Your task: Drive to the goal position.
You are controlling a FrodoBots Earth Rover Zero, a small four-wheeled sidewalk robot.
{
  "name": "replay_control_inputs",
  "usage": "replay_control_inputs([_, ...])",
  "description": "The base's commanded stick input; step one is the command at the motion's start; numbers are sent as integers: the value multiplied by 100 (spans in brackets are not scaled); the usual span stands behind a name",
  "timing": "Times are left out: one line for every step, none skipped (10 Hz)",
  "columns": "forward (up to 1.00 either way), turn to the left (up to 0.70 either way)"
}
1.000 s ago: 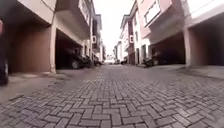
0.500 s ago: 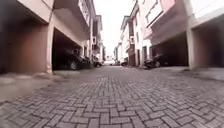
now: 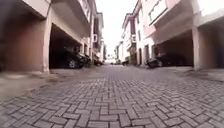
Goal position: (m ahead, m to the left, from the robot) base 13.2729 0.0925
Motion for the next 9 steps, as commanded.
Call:
replay_control_inputs([70, 0])
replay_control_inputs([70, 0])
replay_control_inputs([70, 0])
replay_control_inputs([70, 0])
replay_control_inputs([70, 0])
replay_control_inputs([70, 0])
replay_control_inputs([70, 0])
replay_control_inputs([70, 0])
replay_control_inputs([70, 0])
